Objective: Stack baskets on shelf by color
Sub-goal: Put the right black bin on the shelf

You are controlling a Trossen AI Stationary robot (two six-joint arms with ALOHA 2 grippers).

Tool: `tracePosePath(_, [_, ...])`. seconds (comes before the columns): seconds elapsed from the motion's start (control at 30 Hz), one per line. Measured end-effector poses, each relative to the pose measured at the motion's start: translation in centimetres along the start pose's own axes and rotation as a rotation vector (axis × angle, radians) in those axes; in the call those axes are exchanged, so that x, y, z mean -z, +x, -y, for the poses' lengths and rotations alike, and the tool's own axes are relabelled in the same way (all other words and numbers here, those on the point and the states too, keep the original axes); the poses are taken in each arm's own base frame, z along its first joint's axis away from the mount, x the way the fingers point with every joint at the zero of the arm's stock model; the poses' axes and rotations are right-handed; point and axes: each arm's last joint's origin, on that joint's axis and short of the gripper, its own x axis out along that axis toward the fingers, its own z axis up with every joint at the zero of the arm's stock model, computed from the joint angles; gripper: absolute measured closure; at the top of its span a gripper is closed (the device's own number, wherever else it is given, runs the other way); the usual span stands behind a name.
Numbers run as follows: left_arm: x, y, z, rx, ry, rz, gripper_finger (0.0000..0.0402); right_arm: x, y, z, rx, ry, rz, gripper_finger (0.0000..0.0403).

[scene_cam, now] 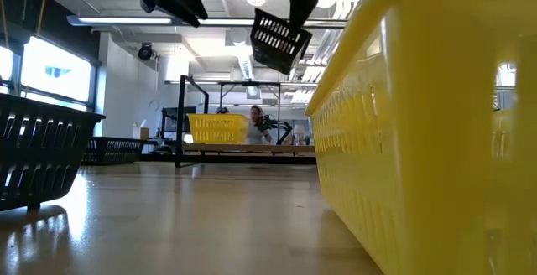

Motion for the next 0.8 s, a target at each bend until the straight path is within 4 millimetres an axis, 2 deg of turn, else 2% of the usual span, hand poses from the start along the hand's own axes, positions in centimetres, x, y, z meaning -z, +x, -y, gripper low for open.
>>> tracePosePath(0.17, [0.3,0.0,-0.4,-0.086,-0.014,-0.014,0.0216,-0.4,1.7,2.5,0.029,0.041,0.027,0.0403])
tracePosePath(0.37, [1.1,0.0,-0.4,-0.027,-0.035,-0.110,0.0216,0.3,4.4,3.8,-0.011,0.033,-0.030,0.0403])
tracePosePath(0.57, [1.7,-0.2,-0.1,0.098,-0.043,-0.212,0.0216,1.0,7.3,3.1,-0.045,-0.025,-0.098,0.0403])
tracePosePath(0.8, [2.8,-0.8,-0.7,0.065,-0.054,-0.313,0.0216,1.2,9.6,2.2,-0.080,-0.037,-0.080,0.0403])
